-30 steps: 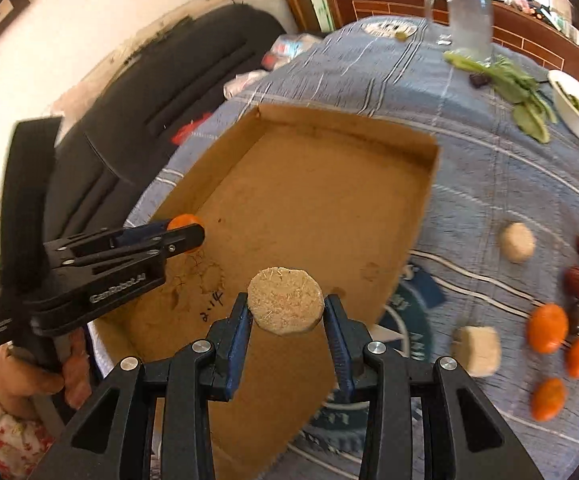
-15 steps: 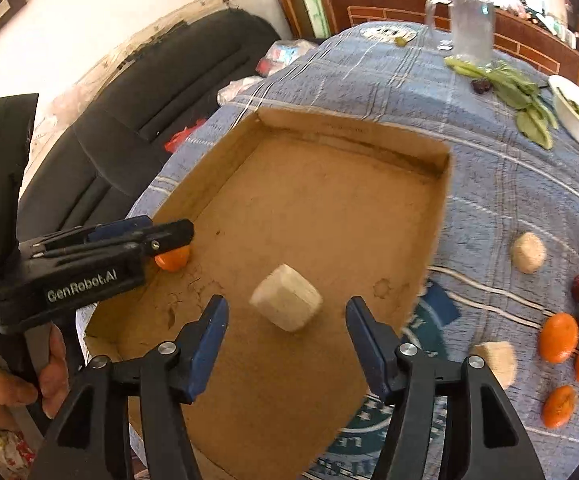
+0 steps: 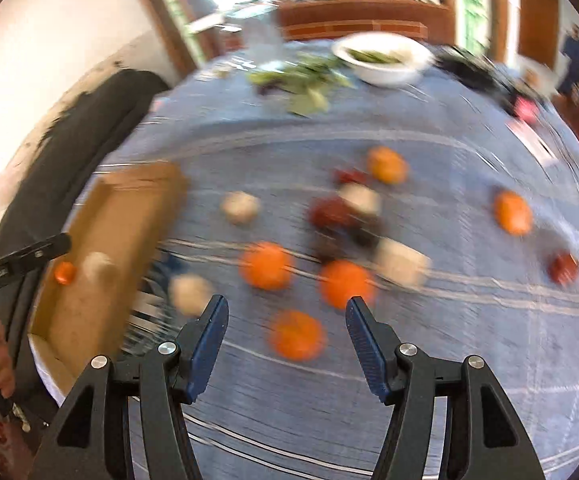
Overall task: Organize fruits
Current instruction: 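Grasp the beige cube with the left tool while the right tool grasps a mandarin, then drop the beige cube into the tray with the left tool while the right tool carries the mandarin, then release the mandarin into the tray with the right tool, then grasp another mandarin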
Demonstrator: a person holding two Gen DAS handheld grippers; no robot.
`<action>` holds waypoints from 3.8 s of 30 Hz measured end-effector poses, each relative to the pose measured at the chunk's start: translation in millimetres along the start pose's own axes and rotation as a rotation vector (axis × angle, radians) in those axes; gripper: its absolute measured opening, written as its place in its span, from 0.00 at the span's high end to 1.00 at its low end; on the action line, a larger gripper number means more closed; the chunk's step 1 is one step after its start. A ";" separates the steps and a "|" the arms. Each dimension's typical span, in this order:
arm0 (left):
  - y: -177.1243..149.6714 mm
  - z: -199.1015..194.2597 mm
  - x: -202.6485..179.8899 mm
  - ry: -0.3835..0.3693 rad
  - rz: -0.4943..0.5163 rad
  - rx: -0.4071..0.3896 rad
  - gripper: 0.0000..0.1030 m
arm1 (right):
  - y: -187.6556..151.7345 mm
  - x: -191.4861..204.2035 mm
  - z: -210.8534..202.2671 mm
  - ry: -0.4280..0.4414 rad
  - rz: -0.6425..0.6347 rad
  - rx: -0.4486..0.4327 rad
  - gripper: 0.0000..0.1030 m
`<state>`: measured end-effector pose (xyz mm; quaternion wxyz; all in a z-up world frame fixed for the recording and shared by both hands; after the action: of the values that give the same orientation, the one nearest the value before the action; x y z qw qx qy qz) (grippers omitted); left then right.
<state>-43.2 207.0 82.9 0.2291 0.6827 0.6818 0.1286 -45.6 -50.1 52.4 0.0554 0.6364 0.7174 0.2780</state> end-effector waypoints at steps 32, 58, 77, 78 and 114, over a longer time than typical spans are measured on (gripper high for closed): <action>0.7 38.9 -58.3 -0.133 0.081 0.059 0.65 | -15.5 7.9 35.4 0.074 -0.065 0.076 0.67; 25.0 39.8 141.9 0.079 -0.155 0.078 0.65 | 3.0 228.3 81.2 0.234 -0.317 0.134 0.66; 49.6 -4.3 82.0 0.009 -0.099 -0.045 0.42 | 1.8 146.7 39.1 0.137 -0.139 0.026 0.44; 49.8 -4.8 72.5 0.002 -0.087 -0.044 0.42 | 2.2 135.0 34.7 0.129 -0.119 0.018 0.44; 2.9 110.5 -140.9 -0.053 0.234 0.084 0.55 | 62.1 -170.5 37.9 -0.219 0.116 -0.040 0.53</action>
<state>8.0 52.4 8.3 0.2017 0.7698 0.5959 0.1076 57.0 -196.4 3.0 0.1299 0.7020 0.6636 0.2237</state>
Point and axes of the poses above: each gripper's, at about its wrist camera, not at the fingertips, and z roughly the way its jaws point, x to its left, y to its top, the point moved 1 cm from there along z, roughly the way its jaws point
